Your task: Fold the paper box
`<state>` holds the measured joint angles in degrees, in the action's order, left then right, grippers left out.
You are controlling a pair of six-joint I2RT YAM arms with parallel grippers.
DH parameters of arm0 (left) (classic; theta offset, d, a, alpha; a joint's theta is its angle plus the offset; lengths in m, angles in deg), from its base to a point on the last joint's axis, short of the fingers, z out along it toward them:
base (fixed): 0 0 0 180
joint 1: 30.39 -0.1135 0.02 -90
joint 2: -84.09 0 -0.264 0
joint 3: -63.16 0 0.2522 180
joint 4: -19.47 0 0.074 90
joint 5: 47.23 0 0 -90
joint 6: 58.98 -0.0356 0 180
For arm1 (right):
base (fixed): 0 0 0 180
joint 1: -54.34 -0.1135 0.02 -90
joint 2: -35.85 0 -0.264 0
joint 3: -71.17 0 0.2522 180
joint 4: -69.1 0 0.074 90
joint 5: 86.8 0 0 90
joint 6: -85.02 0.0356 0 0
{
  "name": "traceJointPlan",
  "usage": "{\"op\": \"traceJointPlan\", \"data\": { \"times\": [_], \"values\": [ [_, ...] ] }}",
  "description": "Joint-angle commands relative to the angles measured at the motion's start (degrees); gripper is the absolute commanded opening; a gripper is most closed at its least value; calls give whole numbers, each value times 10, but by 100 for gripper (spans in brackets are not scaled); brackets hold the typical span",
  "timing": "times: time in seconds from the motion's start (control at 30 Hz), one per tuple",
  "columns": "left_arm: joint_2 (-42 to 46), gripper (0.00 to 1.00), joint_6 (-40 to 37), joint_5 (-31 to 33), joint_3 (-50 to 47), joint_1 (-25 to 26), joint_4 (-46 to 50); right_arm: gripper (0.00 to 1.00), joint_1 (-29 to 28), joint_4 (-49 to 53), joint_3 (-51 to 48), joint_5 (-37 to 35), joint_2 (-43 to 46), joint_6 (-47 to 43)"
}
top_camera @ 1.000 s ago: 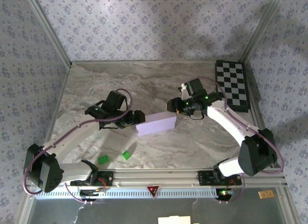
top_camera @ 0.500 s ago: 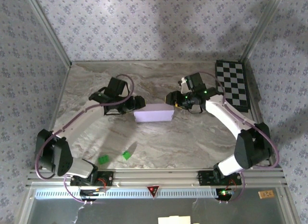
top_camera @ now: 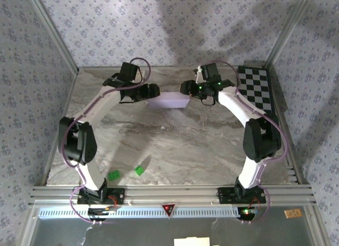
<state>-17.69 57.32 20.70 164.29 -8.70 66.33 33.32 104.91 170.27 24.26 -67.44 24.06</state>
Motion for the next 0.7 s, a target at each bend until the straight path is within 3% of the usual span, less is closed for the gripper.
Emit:
{"op": "traceJointPlan", "data": {
  "times": [0.0, 0.4, 0.67],
  "values": [
    [0, 74, -20, -82, -21, 10, -36, 59, -22, -16, 10, 50, 0, -22],
    [109, 76, 16, -69, -235, 10, -71, 62, -44, 25, -136, 80, 72, -6],
    [101, 77, 15, -8, -252, -5, -57, 63, -12, 57, -108, 71, 20, -47]
  ]
}}
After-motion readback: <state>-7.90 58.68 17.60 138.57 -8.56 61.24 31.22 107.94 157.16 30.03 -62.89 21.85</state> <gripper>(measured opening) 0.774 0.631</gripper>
